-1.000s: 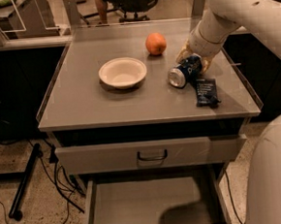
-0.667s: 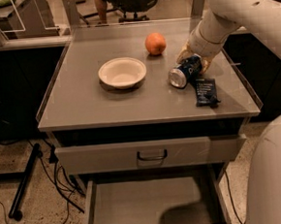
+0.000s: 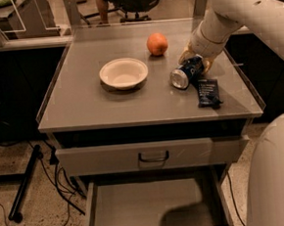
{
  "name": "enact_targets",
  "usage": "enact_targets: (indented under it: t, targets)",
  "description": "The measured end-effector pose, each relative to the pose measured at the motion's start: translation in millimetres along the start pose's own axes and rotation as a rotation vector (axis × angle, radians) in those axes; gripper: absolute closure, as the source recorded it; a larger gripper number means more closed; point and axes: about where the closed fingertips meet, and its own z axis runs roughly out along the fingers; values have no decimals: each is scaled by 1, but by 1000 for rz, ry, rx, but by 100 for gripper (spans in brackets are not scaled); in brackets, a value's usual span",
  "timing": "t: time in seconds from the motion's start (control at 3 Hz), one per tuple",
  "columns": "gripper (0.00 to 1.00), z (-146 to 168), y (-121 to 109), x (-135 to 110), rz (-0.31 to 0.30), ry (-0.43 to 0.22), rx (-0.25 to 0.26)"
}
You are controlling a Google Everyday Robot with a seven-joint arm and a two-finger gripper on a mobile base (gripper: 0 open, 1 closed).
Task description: Place pepsi can into middle drawer
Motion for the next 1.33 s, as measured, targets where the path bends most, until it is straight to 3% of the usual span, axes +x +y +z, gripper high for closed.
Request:
enact_targets:
  t: [0.33,0.67,1.33]
  targets:
    - [100,-37,3,10,-127,-39,-109]
    - [100,-72,-9,31,-221,-53,-229]
    - [100,-115,-52,96,-338,-38,-441]
